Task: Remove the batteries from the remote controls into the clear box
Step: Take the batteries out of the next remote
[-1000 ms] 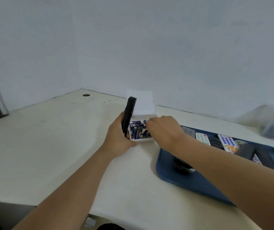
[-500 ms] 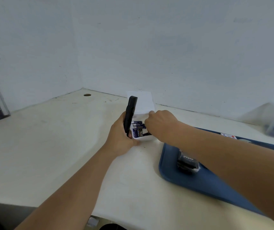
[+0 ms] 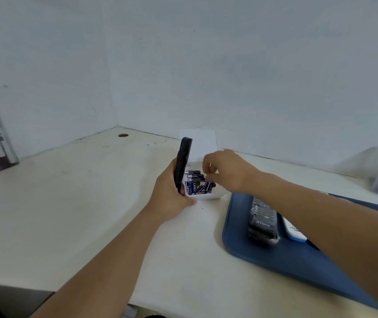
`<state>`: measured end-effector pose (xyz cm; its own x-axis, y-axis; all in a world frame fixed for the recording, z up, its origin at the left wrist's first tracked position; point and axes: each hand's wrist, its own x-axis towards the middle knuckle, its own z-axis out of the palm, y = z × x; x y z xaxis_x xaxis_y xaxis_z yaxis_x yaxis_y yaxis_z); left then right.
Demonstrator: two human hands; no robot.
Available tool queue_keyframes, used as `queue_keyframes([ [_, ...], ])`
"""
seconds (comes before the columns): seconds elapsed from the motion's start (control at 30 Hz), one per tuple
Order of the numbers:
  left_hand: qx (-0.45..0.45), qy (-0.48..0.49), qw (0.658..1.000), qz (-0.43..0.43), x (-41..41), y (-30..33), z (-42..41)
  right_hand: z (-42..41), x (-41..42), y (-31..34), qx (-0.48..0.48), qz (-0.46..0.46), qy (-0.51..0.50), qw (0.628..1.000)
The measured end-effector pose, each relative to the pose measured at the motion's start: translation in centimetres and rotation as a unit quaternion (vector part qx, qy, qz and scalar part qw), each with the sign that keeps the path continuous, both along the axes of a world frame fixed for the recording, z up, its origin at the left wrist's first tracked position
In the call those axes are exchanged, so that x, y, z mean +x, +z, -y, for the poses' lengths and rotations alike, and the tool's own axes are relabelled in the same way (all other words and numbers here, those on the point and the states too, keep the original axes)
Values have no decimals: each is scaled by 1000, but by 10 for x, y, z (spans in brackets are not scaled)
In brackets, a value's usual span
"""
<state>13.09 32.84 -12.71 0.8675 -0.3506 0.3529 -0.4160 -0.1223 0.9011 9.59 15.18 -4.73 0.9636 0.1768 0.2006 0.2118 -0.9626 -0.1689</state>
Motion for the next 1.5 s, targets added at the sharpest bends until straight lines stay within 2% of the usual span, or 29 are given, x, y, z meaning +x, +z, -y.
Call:
queue_keyframes([
  [0.03, 1, 0, 1000, 1, 0, 0, 0, 0, 1, 0, 57, 24, -2, 998],
  [0.1, 3, 4, 1000, 7, 0, 1, 0, -7, 1, 1, 80, 9, 12, 997],
  [0.2, -1, 8, 1000, 23, -1, 0, 1, -31, 8, -8, -17, -69, 33, 997],
  [0.3, 0, 19, 999, 28, 0, 0, 2, -41, 14, -15, -82, -91, 22, 992],
  [0.63, -1, 3, 999, 34, 6, -4, 0, -25, 15, -12, 58, -110, 29, 992],
  [0.73, 7, 7, 999, 34, 9, -5, 0, -21, 12, -9, 83, -64, 25, 994],
  [0.8, 20, 19, 999, 26, 12, -6, -1, -16, 5, -5, 138, -20, 21, 990],
  [0.87, 27, 38, 999, 8, 14, -7, -1, -5, -3, -2, 253, -7, 13, 967],
  [0.9, 31, 44, 999, 1, 16, -8, -3, 2, -8, -3, 330, -19, 0, 944],
  [1.0, 37, 58, 998, -6, 17, -10, -5, 26, -28, -8, 537, -81, -48, 839],
  [1.1, 28, 94, 995, -11, 13, -11, -3, 48, -49, -13, 637, -116, -53, 760],
  [1.17, 21, 128, 991, -18, 8, -11, -1, 61, -61, -13, 671, -120, -54, 729],
  [1.27, -7, 213, 977, -10, 0, -5, -2, 75, -77, -13, 689, -112, -54, 714],
  [1.33, -101, 209, 973, -9, -9, 6, 2, 86, -86, -11, 689, -108, -45, 715],
  [1.4, -183, 128, 974, -37, -25, 26, 25, 102, -98, -9, 683, -108, -30, 722],
  [1.5, -189, -17, 974, -126, -51, 52, 88, 125, -113, -9, 666, -91, -17, 740],
])
